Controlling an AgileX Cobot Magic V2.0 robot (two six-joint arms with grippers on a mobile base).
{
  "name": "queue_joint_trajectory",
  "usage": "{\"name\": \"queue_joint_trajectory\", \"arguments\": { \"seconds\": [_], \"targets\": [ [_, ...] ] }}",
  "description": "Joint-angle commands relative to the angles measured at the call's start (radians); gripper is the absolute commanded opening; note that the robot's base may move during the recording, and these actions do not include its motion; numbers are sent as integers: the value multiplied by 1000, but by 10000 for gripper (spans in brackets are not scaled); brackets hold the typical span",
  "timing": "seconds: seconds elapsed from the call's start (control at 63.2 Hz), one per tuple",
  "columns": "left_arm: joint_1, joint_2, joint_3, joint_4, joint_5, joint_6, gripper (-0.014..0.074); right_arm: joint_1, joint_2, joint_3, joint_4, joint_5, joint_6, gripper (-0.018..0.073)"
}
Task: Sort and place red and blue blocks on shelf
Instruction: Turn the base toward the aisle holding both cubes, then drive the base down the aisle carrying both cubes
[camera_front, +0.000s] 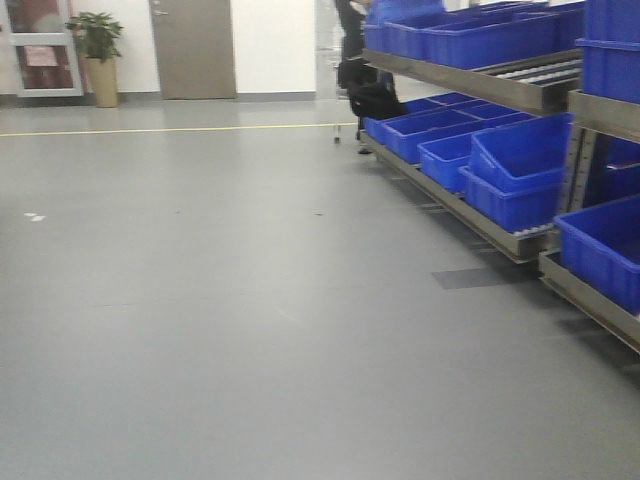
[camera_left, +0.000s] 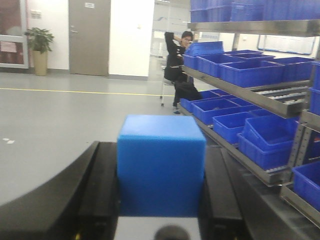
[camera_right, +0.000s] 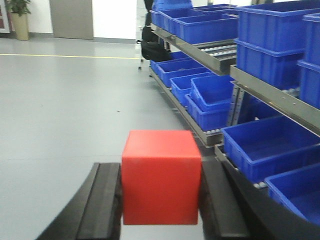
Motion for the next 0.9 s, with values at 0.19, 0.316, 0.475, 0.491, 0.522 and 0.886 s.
{"name": "queue_joint_trajectory", "arguments": {
  "seconds": [0.19,0.316,0.475,0.491,0.522,0.886],
  "targets": [
    [2,9,-28,-9,-85,-4,123,-2,2,-31,-4,-85,1,57],
    [2,9,-28,-9,-85,-4,123,-2,2,-31,-4,-85,1,57],
    [2,9,-28,-9,-85,-4,123,-2,2,-31,-4,-85,1,57],
    [2,9,-28,-9,-85,-4,123,-2,2,-31,-4,-85,1,57],
    [2,9,-28,-9,-85,-4,123,-2,2,-31,-4,-85,1,57],
    [2,9,-28,-9,-85,-4,123,-2,2,-31,-4,-85,1,57]
  ]
}}
